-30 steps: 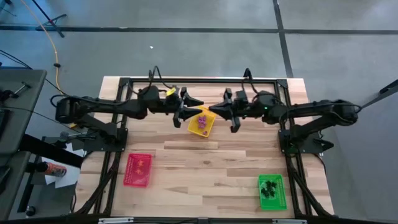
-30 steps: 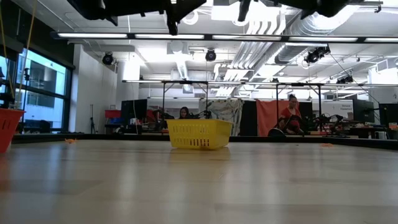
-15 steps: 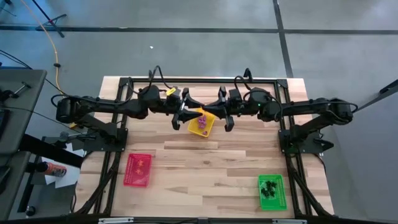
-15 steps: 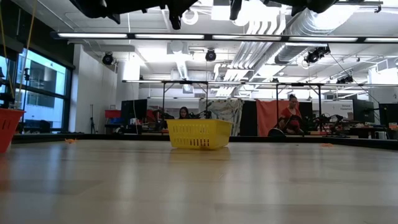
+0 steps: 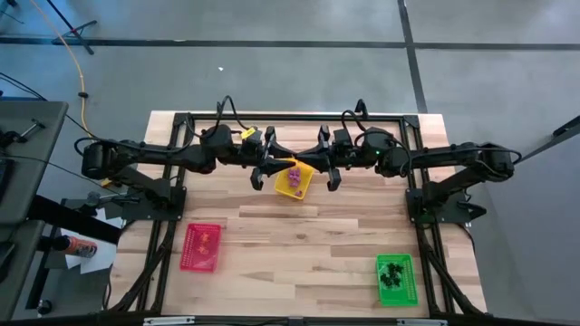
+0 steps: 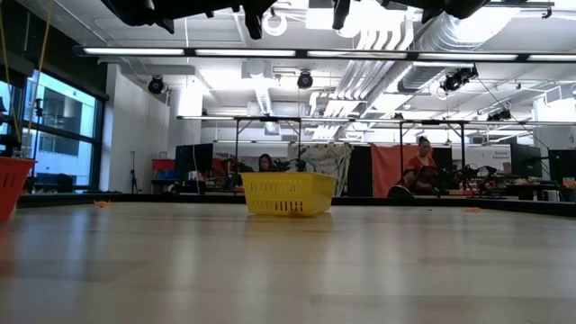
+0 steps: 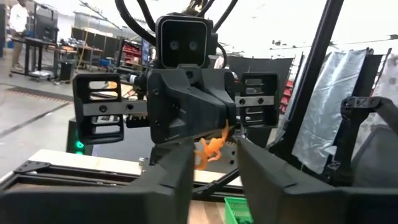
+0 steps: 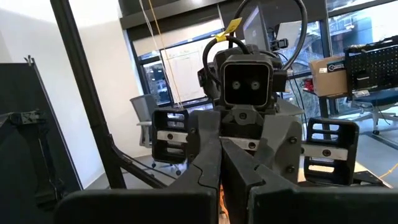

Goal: Sort Halloween decoration
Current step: Put the right orange spider toy into the red bin

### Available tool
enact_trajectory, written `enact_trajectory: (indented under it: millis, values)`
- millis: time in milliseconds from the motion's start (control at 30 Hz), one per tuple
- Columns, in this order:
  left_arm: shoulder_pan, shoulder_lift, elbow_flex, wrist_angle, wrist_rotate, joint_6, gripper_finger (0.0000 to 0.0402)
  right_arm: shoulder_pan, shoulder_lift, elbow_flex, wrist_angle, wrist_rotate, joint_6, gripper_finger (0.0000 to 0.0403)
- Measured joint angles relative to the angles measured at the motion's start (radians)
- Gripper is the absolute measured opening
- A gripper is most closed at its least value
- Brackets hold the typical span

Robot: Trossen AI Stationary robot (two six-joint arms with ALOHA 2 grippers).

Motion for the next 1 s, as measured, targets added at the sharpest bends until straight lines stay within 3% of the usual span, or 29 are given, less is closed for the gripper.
enact_trajectory:
  millis: [200, 433, 567, 767, 900, 1000]
  values:
    - [0.011, 0.0, 0.0, -0.001, -0.001, 0.013, 0.0015, 0.0, 0.0, 0.0, 0.0, 0.005, 0.001, 0.0]
    - [0.05, -0.024, 0.001, -0.087, 0.022, 0.008, 0.0003, -0.02, -0.007, 0.0, -0.038, 0.022, 0.086, 0.0005]
    - [0.101, -0.113, 0.001, -0.341, 0.036, 0.017, 0.0002, -0.066, -0.076, 0.001, -0.146, 0.022, 0.129, 0.0045]
    - [0.121, -0.311, 0.001, -0.762, -0.011, 0.082, 0.0001, -0.101, -0.196, 0.001, -0.377, 0.079, 0.081, 0.0146]
    - [0.046, -0.439, 0.001, -1.067, -0.087, 0.018, 0.0001, -0.105, -0.24, 0.001, -0.537, 0.126, 0.057, 0.0203]
    - [-0.086, -0.516, 0.001, -1.234, -0.159, -0.093, 0.0001, -0.104, -0.248, 0.001, -0.623, 0.126, 0.054, 0.0231]
